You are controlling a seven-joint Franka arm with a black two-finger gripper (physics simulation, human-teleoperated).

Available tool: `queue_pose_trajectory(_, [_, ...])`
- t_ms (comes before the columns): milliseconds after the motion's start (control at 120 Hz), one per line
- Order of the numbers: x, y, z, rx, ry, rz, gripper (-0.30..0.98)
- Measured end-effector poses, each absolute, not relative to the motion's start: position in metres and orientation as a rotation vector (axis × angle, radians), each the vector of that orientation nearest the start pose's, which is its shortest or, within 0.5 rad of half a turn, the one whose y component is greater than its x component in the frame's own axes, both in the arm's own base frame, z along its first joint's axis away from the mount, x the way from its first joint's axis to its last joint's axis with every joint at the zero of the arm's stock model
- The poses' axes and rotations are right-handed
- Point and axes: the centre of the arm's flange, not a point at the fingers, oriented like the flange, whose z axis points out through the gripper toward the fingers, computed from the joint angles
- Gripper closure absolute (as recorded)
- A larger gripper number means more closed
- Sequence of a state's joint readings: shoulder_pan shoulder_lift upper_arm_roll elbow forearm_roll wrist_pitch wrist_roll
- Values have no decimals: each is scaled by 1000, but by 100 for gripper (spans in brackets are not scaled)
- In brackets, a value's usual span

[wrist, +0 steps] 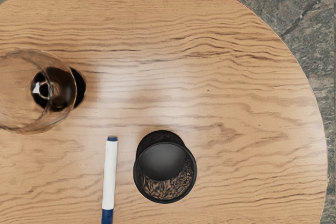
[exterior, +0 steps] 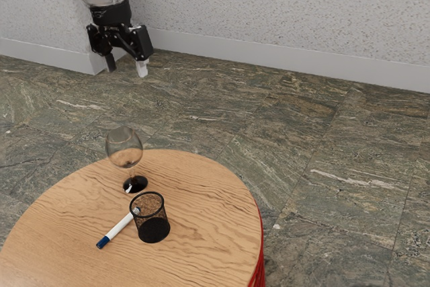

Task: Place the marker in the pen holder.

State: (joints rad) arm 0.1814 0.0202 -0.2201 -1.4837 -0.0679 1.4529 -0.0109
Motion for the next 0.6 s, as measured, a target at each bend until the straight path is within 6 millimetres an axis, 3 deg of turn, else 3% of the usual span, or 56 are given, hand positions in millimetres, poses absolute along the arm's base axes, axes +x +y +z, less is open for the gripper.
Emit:
queue_pose_trajectory(42, [551, -26, 635, -3213, 41, 91, 0])
queue_pose_trajectory(108, [545, -20, 638, -3200, 10, 69, 0])
queue_pose_trajectory(142, [534, -15, 626, -3182, -16, 98, 0])
queue_pose_trajectory(283, [449, 10, 523, -3106, -152, 301, 0])
queue_pose_trajectory(367, [417, 19, 465, -3088, -200, 364, 0])
queue_pose_trajectory(500, [403, 26, 404, -3088, -234, 381, 0])
queue_pose_trajectory(600, [410, 26, 369, -3098, -236, 376, 0])
